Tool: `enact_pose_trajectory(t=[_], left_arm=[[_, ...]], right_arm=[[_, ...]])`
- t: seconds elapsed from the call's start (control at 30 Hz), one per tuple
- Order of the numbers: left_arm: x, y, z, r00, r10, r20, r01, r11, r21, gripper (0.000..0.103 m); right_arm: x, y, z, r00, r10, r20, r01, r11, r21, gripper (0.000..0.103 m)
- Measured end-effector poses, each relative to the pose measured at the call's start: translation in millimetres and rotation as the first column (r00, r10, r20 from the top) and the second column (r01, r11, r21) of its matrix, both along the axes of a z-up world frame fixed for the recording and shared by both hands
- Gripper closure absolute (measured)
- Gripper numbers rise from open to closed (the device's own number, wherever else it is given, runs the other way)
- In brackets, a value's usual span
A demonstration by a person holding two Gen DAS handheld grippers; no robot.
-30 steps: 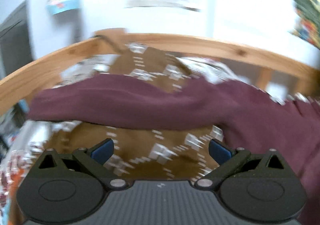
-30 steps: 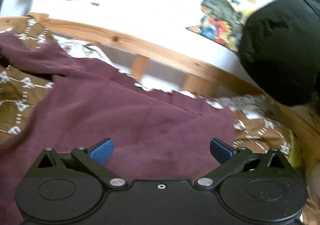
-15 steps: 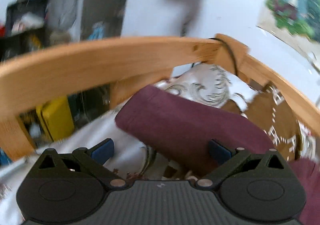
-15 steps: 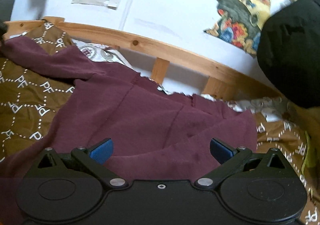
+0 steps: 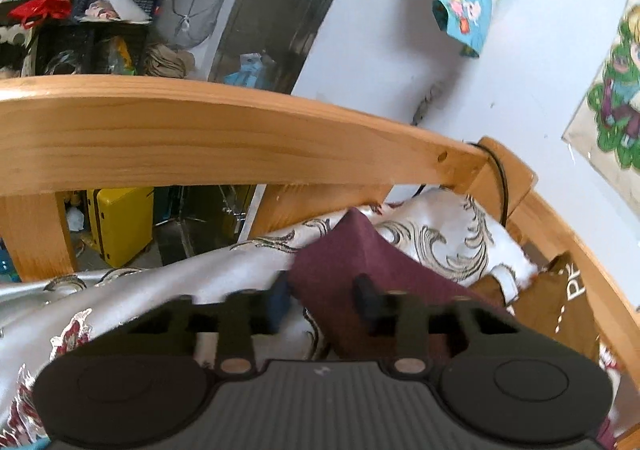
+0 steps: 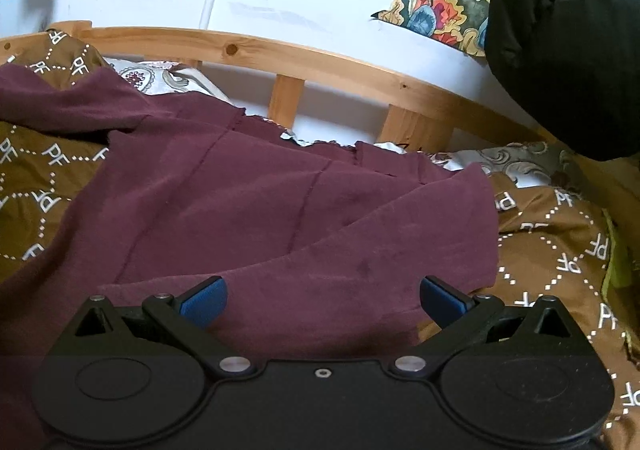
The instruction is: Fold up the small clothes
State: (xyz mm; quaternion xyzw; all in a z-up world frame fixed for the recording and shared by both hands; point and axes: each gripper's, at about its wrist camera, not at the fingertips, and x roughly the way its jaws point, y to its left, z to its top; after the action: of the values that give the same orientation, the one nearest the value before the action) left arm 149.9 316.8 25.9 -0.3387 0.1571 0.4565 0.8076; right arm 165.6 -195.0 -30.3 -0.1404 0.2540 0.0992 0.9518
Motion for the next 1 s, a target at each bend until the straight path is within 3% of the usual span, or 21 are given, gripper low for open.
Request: enact_pose_trajectory(t=[0.1, 0.23, 0.3, 0.37, 0.47, 0.57, 0.67, 0.77, 1.0], left_arm=[[-10, -3, 2, 0.998, 0.004, 0.07, -0.004, 1.0, -0.003, 0.096], [-23, -19, 14, 0.982, -0.022, 0.187, 0.008, 0.997, 0.077, 0.098], [-29, -33, 23, 0.954, -0.115, 0.278, 0.075, 0.986, 0.15, 0.098], [-31, -49, 32, 0.905, -0.26, 0.337, 0.187, 0.954, 0.234, 0.098], [-28, -81, 40, 0.805, -0.475, 0.356, 0.351, 0.865, 0.359, 0.098], [-25, -112, 45, 0.7, -0.615, 0.364, 0.479, 0.782, 0.4, 0.098], [-18, -147, 52, 0.602, -0.714, 0.359, 0.568, 0.698, 0.436, 0.098], [-10, -185, 60, 0.522, -0.782, 0.341, 0.64, 0.623, 0.45, 0.098], [7, -274, 65, 0.368, -0.886, 0.282, 0.736, 0.463, 0.494, 0.098]], right_arm=[[1, -5, 0, 1.0, -0.016, 0.0, 0.016, 1.0, 0.002, 0.001], [1, -9, 2, 0.999, -0.032, 0.005, 0.032, 0.999, 0.004, 0.001], [-1, -11, 4, 0.999, -0.033, 0.011, 0.033, 0.999, 0.005, 0.001], [-3, -11, 7, 0.999, -0.031, 0.019, 0.031, 1.0, 0.006, 0.001], [-6, -14, 11, 0.999, -0.031, 0.033, 0.03, 0.999, 0.014, 0.001], [-11, -19, 15, 0.998, -0.035, 0.042, 0.034, 0.999, 0.029, 0.001], [-18, -26, 19, 0.998, -0.042, 0.055, 0.04, 0.998, 0.041, 0.001], [-24, -36, 22, 0.996, -0.055, 0.065, 0.052, 0.998, 0.047, 0.001], [-31, -67, 27, 0.99, -0.117, 0.082, 0.108, 0.989, 0.102, 0.001]])
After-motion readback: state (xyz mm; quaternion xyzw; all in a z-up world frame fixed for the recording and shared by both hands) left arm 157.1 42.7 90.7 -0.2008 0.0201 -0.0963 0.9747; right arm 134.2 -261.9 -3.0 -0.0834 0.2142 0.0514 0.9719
